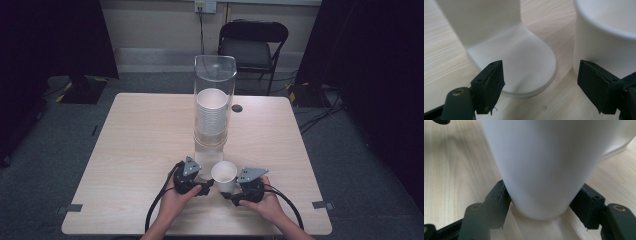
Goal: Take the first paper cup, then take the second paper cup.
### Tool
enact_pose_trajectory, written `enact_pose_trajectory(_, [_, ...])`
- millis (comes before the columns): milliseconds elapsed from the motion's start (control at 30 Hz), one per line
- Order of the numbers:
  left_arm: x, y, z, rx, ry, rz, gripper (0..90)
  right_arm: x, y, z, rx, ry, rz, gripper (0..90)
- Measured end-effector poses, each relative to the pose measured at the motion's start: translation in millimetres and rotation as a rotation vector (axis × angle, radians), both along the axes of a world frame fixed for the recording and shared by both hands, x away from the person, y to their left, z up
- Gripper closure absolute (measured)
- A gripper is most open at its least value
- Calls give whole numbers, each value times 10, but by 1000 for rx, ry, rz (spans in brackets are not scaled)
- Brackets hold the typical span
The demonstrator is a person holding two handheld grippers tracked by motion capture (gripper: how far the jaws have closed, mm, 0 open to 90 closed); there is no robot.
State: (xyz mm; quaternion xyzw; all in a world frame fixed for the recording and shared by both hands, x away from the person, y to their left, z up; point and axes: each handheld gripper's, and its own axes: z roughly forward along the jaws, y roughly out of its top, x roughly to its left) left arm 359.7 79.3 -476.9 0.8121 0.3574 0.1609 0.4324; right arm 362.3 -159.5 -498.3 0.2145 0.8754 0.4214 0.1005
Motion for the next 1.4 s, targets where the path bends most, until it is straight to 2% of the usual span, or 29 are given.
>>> enact_pose_trajectory(33, [-2,-14,-3,23,-8,-9,212,-5,-3,0,-5,-1,-6,318])
enact_pose_trajectory(67, [-13,-39,-16,19,-1,-10,212,-1,-10,3,-7,4,-15,280])
enact_pose_trajectory(100, [-18,-50,-23,24,1,-21,212,-3,-19,10,-9,4,-23,313])
enact_pose_trajectory(200, [-43,-2,-11,89,-5,-34,211,34,-63,17,-20,8,-41,324])
enact_pose_trajectory(233, [-43,-2,-11,89,-5,-34,211,34,-63,17,-20,8,-41,324])
enact_pose_trajectory(267, [-46,29,-8,104,-4,-44,210,95,-112,14,-27,14,-74,325])
enact_pose_trajectory(300, [-68,38,-23,77,11,-26,210,136,-141,16,-27,11,-98,325])
enact_pose_trajectory(333, [-64,87,-18,107,2,-43,210,136,-141,16,-27,11,-98,325])
enact_pose_trajectory(467, [-90,237,-57,125,27,-33,207,301,-236,23,-43,1,-167,325])
enact_pose_trajectory(500, [-95,302,-87,125,42,-28,206,386,-288,15,-41,6,-205,323])
enact_pose_trajectory(533, [-95,302,-87,125,42,-28,206,386,-288,15,-41,6,-205,323])
enact_pose_trajectory(567, [-97,334,-95,134,49,-26,206,462,-316,9,-70,-1,-221,291])
enact_pose_trajectory(600, [-103,353,-107,124,54,-16,206,462,-316,9,-70,-1,-221,291])
enact_pose_trajectory(633, [-111,392,-120,118,60,-6,206,500,-327,30,-84,-7,-243,214])
enact_pose_trajectory(733, [-117,417,-126,116,66,-2,204,496,-341,54,-79,2,-248,188])
enact_pose_trajectory(867, [-124,449,-129,118,77,-3,202,400,-411,93,-96,-3,-251,153])
enact_pose_trajectory(967, [-127,468,-129,104,83,6,202,326,-537,148,-86,-15,-250,145])
enact_pose_trajectory(1033, [-125,487,-121,117,83,4,202,261,-701,190,-82,-10,-266,143])
enact_pose_trajectory(1067, [-127,491,-118,112,84,9,202,261,-701,190,-82,-10,-266,143])
enact_pose_trajectory(1133, [-128,505,-109,100,84,15,202,213,-813,171,-93,0,-290,142])
enact_pose_trajectory(1167, [-130,512,-100,84,87,26,201,174,-913,110,-123,34,-315,145])
enact_pose_trajectory(1200, [-125,530,-86,97,90,21,199,145,-965,77,-130,35,-326,142])
enact_pose_trajectory(1233, [-125,530,-86,97,90,21,194,145,-965,77,-130,35,-326,142])
enact_pose_trajectory(1267, [-120,539,-76,89,87,27,190,111,-1060,25,-108,58,-343,140])
enact_pose_trajectory(1300, [-118,536,-74,64,95,39,190,111,-1060,25,-108,58,-343,140])
enact_pose_trajectory(1333, [-111,544,-62,64,97,42,190,97,-1099,13,-89,53,-347,138])
enact_pose_trajectory(1400, [-94,546,-43,52,88,51,186,84,-1125,8,-90,48,-347,137])
